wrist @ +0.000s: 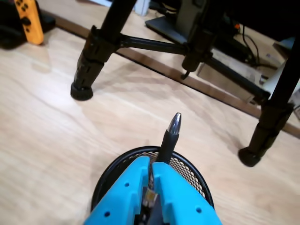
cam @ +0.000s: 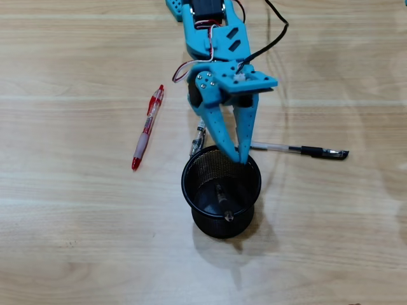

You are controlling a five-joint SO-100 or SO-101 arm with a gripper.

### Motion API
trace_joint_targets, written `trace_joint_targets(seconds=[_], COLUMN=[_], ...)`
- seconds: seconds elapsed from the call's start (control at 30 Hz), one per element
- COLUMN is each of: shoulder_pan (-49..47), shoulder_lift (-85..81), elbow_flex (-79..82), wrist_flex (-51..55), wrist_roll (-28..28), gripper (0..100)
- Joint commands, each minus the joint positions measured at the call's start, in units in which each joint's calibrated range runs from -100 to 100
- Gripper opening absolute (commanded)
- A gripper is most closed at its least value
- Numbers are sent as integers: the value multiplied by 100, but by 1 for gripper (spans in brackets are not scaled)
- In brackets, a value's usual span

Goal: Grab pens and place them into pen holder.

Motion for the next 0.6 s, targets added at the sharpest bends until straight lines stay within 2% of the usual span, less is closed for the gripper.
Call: trace_joint_targets(seconds=[0.0, 0.37, 0.57], shoulder_pan=[-177, -606, -1009], shoulder_lift=[-879, -2348, -2416], elbow_flex=[-161, -161, -170], wrist_flex=[1215, 4577, 4960], wrist_roll=[320, 1440, 1848], gripper=[2, 2, 2])
